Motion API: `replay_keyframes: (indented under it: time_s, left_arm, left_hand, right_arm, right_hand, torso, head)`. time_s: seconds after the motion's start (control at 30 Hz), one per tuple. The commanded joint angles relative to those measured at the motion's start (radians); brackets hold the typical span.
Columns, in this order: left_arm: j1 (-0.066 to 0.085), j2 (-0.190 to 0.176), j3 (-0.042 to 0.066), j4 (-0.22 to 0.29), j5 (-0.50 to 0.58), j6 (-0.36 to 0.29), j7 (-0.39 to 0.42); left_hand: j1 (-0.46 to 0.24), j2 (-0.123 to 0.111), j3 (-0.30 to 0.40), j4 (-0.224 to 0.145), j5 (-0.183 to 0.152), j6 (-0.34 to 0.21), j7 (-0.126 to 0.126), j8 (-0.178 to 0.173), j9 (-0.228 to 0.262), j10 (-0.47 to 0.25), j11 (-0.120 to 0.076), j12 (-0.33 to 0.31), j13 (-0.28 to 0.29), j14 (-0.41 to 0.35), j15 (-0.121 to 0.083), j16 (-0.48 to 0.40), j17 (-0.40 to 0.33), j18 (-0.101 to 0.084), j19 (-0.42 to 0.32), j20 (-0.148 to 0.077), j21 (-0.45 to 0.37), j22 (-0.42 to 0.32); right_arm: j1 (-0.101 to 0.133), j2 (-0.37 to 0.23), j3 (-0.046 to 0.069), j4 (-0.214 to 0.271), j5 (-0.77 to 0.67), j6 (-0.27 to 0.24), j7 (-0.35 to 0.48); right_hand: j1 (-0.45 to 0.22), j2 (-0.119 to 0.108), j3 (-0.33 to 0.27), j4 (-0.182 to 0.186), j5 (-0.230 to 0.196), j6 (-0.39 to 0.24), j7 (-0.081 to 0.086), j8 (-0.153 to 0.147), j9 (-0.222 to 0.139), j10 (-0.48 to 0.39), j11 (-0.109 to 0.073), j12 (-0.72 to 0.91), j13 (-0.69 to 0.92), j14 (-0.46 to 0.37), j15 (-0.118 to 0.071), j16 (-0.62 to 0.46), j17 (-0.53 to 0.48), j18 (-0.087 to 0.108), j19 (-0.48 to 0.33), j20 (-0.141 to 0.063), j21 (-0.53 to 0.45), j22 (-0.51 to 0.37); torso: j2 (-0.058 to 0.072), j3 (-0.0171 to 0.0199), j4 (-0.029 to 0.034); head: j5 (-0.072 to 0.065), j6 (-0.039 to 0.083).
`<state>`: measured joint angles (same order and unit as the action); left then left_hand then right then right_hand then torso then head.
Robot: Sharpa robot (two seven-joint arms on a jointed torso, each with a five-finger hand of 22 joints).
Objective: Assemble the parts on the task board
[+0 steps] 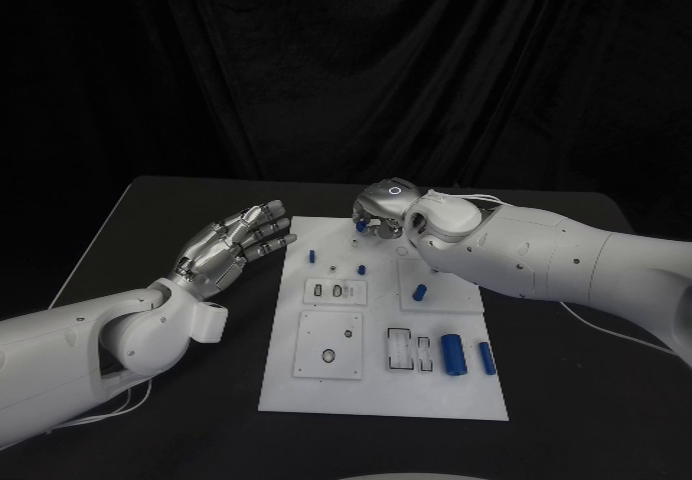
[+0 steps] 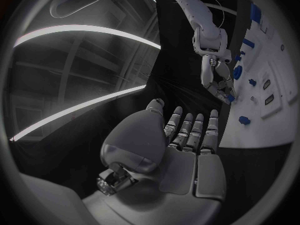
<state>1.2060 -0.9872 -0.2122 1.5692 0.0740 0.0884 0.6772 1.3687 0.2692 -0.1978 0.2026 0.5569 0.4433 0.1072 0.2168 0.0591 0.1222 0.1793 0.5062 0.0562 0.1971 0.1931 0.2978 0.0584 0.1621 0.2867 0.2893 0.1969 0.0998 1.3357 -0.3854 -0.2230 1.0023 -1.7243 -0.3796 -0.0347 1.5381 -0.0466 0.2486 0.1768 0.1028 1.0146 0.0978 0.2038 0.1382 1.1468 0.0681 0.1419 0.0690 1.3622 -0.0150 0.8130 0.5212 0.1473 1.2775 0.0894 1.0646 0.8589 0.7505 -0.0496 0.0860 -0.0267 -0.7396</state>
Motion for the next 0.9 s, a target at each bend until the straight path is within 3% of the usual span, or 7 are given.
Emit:
replay_keyframes:
  time_s: [0.03,0.2,0.23,0.43,0.6,0.7,0.9]
  left_arm:
    - [0.002,0.003,0.001,0.0,-0.001,0.018,0.012]
    - [0.002,0.005,0.001,-0.002,-0.001,0.02,0.009]
    - [0.002,0.005,0.001,-0.002,-0.001,0.02,0.009]
    - [0.002,0.008,0.001,-0.005,-0.001,0.021,0.008]
    - [0.002,0.007,0.001,-0.006,-0.001,0.021,0.007]
    - [0.002,0.004,0.001,-0.004,-0.001,0.02,0.007]
    - [0.001,-0.008,0.001,0.003,0.0,0.015,0.008]
  left_hand:
    - [0.009,0.005,0.002,-0.005,0.006,0.001,-0.003,0.002,0.0,-0.005,0.003,-0.004,0.0,0.0,0.003,0.004,-0.002,0.002,0.004,0.001,0.006,0.0]
    - [0.009,0.007,0.005,-0.006,0.008,0.003,-0.002,0.003,0.0,-0.005,0.003,-0.005,-0.001,-0.001,0.003,0.004,-0.002,0.001,0.004,0.001,0.006,-0.001]
    - [0.009,0.007,0.006,-0.006,0.009,0.004,-0.002,0.004,0.001,-0.006,0.003,-0.005,-0.001,-0.001,0.003,0.004,-0.002,0.001,0.004,0.001,0.006,-0.001]
    - [0.012,0.009,0.011,-0.011,0.015,0.005,-0.002,0.004,0.001,-0.007,0.004,-0.006,-0.001,-0.002,0.004,0.003,-0.003,0.0,0.003,0.001,0.006,-0.001]
    - [0.013,0.008,0.013,-0.013,0.017,0.004,-0.001,0.003,0.0,-0.007,0.003,-0.006,-0.001,-0.003,0.004,0.003,-0.003,0.0,0.003,0.001,0.006,-0.001]
    - [0.013,0.008,0.013,-0.013,0.017,0.004,-0.001,0.003,0.0,-0.007,0.003,-0.006,-0.001,-0.003,0.004,0.003,-0.003,0.0,0.003,0.001,0.006,-0.001]
    - [0.014,0.007,0.015,-0.017,0.02,0.006,-0.001,0.004,0.001,-0.008,0.003,-0.006,-0.001,-0.003,0.004,0.004,-0.003,0.0,0.003,0.001,0.006,-0.001]
  right_arm:
    - [-0.005,0.002,0.0,-0.006,-0.003,0.005,-0.002]
    - [-0.006,0.007,0.0,-0.011,-0.003,0.016,-0.012]
    - [-0.006,0.007,0.0,-0.012,-0.003,0.018,-0.014]
    - [-0.006,0.008,0.001,-0.016,-0.003,0.032,-0.019]
    - [-0.006,0.003,0.001,-0.015,-0.003,0.018,-0.022]
    - [-0.005,-0.005,0.002,-0.01,-0.003,-0.008,-0.021]
    - [0.014,-0.066,0.007,0.062,-0.003,-0.048,-0.025]
  right_hand:
    - [-0.014,0.0,0.0,0.007,-0.003,-0.019,-0.001,-0.013,0.071,-0.011,0.005,-0.011,0.002,-0.006,0.003,-0.011,-0.008,-0.007,-0.014,0.001,-0.01,-0.007]
    - [-0.018,-0.008,0.005,0.011,-0.003,-0.066,-0.003,-0.046,0.063,-0.058,0.018,-0.042,-0.001,-0.019,0.005,-0.022,-0.008,0.0,-0.036,0.004,-0.04,-0.036]
    - [-0.02,-0.013,0.007,0.012,-0.004,-0.097,-0.007,-0.068,0.055,-0.088,0.026,-0.059,-0.001,-0.026,0.003,-0.028,-0.008,0.003,-0.046,0.003,-0.055,-0.05]
    - [-0.036,-0.028,0.0,0.013,-0.009,-0.159,-0.019,-0.121,0.032,-0.15,0.03,-0.08,0.003,-0.041,0.001,-0.044,-0.009,0.01,-0.071,0.002,-0.096,-0.083]
    - [-0.059,-0.037,-0.031,0.002,-0.022,-0.341,-0.04,-0.148,-0.022,-0.244,0.035,-0.082,0.009,-0.065,0.007,-0.063,-0.01,0.018,-0.107,0.008,-0.158,-0.133]
    - [-0.062,-0.035,-0.043,-0.006,-0.025,-0.383,-0.04,-0.148,-0.037,-0.285,0.036,-0.082,0.014,-0.075,0.009,-0.069,-0.009,0.023,-0.123,0.011,-0.188,-0.156]
    - [-0.051,-0.027,-0.048,-0.021,-0.009,-0.28,-0.024,-0.13,-0.027,-0.27,0.034,-0.072,0.035,-0.079,0.008,-0.071,-0.006,0.023,-0.122,0.01,-0.196,-0.15]
  torso:
    - [0.0,-0.0002,0.0]
    - [0.0,-0.0001,-0.0001]
    - [0.0,0.0001,-0.0005]
    - [0.0,0.0,-0.0007]
    - [0.0,0.0,-0.0012]
    - [0.0,0.0004,-0.0017]
    - [0.0,0.0007,-0.0018]
  head:
    - [-0.001,-0.001]
    - [-0.001,-0.003]
    - [0.0,-0.003]
    - [0.0,-0.006]
    - [0.0,-0.009]
    - [0.003,-0.011]
    - [0.007,-0.012]
